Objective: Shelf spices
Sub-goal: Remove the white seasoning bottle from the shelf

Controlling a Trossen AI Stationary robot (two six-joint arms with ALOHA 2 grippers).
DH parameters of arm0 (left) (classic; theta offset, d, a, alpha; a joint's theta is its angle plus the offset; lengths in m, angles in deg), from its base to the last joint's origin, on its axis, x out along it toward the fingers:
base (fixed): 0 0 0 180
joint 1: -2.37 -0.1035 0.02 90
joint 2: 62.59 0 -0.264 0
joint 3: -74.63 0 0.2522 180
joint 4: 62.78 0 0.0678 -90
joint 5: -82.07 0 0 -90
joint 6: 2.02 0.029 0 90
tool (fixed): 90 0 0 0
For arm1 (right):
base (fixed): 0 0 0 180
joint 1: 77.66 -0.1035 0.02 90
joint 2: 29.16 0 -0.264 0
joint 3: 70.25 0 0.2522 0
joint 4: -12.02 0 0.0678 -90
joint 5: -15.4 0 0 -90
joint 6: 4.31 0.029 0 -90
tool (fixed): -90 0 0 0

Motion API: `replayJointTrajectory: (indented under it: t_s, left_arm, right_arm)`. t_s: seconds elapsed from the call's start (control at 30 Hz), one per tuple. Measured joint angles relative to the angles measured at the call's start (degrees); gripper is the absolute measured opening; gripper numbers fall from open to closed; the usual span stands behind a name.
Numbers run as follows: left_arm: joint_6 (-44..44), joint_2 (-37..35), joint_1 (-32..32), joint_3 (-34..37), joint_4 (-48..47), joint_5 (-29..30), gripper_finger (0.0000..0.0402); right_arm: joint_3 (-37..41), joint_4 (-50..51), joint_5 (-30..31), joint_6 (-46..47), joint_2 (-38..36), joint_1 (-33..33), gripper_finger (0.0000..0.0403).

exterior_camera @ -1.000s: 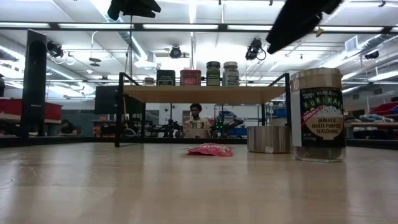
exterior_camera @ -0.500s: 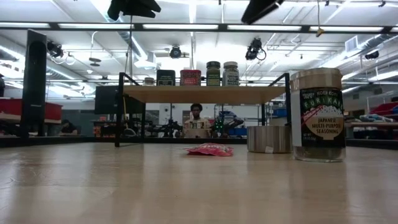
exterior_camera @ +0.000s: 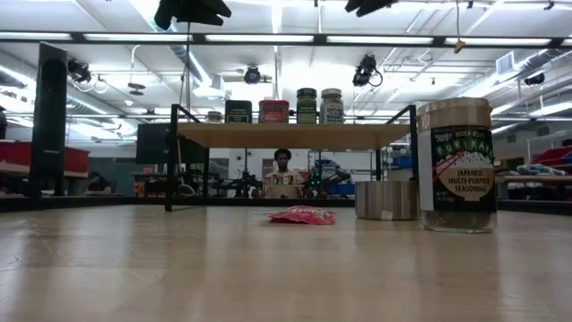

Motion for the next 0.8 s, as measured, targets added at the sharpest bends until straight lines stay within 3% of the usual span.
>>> replayJointTrajectory:
  t_s: [0.13,0.27,0.5,0.8]
  left_arm:
    - [0.0,0.0,0.0,0.0,0.0,0.0,0.0158]
    - [-0.1,0.0,0.0,0.0,-0.1,0.0,0.0158]
    - [-0.2,0.0,0.0,0.0,-0.1,0.0,0.0158]
    - [-0.2,0.0,0.0,0.2,-1.9,0.0,0.0158]
  right_arm:
    - [0.0,0.3,-11.6,1.0,2.0,5.9,0.0297]
    - [0.0,-0.3,-19.3,-0.5,4.7,11.1,0.0315]
    - [0.0,-3.0,-28.1,-0.8,9.6,19.8,0.0346]
    - [0.0,-4.7,-35.3,-0.8,15.1,25.1,0.034]
